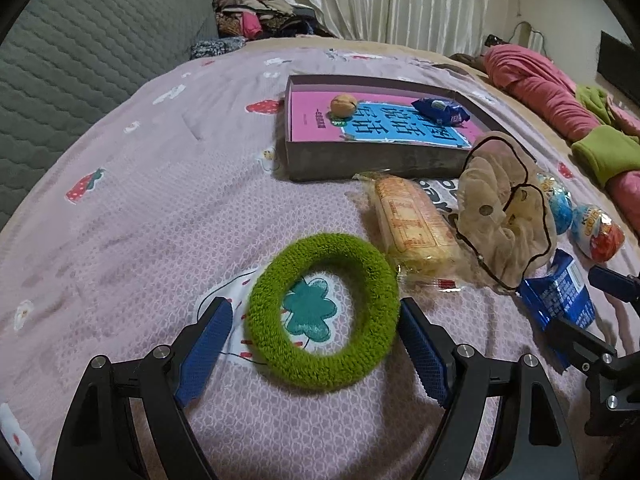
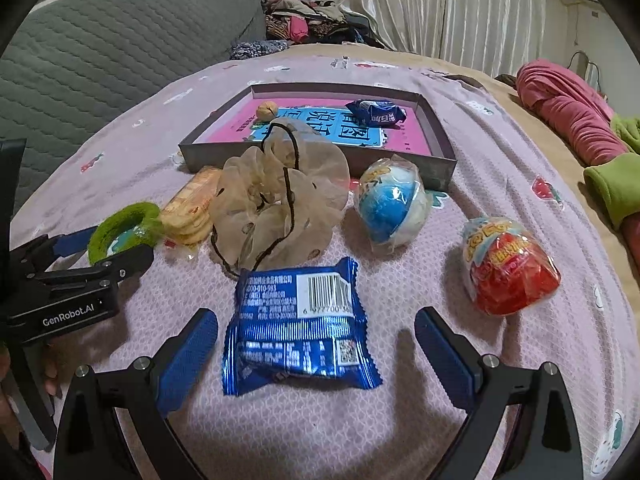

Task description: Organize objects

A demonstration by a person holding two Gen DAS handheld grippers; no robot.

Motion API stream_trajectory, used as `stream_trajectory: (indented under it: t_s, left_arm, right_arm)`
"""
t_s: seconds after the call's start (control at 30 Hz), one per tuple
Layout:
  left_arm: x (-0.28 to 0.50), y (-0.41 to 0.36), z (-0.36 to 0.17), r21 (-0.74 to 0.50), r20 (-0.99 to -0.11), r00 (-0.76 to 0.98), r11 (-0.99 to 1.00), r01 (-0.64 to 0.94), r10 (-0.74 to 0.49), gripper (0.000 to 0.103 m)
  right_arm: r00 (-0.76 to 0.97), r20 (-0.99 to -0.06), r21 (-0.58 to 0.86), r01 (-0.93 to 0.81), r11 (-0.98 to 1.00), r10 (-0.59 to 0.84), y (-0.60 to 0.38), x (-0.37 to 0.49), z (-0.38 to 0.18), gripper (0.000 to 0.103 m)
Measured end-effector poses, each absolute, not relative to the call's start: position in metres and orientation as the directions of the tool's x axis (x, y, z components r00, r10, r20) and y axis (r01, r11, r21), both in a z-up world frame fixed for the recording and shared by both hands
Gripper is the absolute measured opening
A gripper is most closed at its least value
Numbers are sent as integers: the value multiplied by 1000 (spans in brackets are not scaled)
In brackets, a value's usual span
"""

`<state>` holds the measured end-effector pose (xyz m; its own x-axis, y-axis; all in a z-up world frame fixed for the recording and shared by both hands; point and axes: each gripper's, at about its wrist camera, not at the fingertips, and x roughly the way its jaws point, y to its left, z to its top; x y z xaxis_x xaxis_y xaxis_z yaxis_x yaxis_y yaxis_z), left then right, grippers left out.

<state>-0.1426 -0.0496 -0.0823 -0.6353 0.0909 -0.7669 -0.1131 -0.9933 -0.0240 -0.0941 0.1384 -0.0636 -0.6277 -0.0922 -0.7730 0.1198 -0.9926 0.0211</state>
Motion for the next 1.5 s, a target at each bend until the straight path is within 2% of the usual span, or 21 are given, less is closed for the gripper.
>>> stream_trajectory:
  t_s: [0.27,0.33,0.4,0.53,0.57,0.6,0.67,0.73,0.77,0.87,1.5]
  left_arm:
    - [-150,-51,-85,-37,-775,-623,-993,-116,101,85]
    - [-152,-53,-86,-47,-775,-622,-992,-113,108,85]
    - [-154,-54,-86,-55,-774,-624,-992,-112,113,84]
    - [-156,-55,-86,-68,-773,-622,-991,-115,126,68]
    - [-157,-55,-86,-72,-774,-619,-990,-117,130,65]
    - [-157,-55,-86,-75,-775,-618,-990,-118,132,56]
    - [-157,-55,-84,-75,-774,-619,-990,-123,135,48]
    - [-155,-56,-83,-80,-772,-619,-989,-126,141,32]
    - [-154,-56,-82,-83,-772,-619,-988,-127,144,27]
    - [-151,-57,-80,-95,-771,-618,-987,-128,154,24]
    - [-112,-54,-59,-75,-742,-655,-989,-126,140,23]
  right_arm:
    - [-609,-787,32,113,-993,-95,138,-102,-72,100]
    - [-608,-788,30,114,-993,-94,137,-103,-72,97]
    - [-612,-785,33,118,-992,-99,137,-103,-72,90]
    - [-616,-779,40,131,-991,-113,136,-101,-71,81]
    - [-618,-777,40,137,-990,-117,135,-101,-71,75]
    - [-619,-777,36,142,-989,-117,134,-100,-71,72]
    - [-619,-778,24,146,-989,-110,131,-100,-70,70]
    - [-619,-777,23,152,-988,-114,130,-100,-70,67]
    - [-619,-777,28,155,-988,-119,130,-100,-70,64]
    - [-614,-775,49,172,-984,-146,131,-98,-70,57]
    - [-628,-755,99,179,-979,-191,140,-75,-57,56]
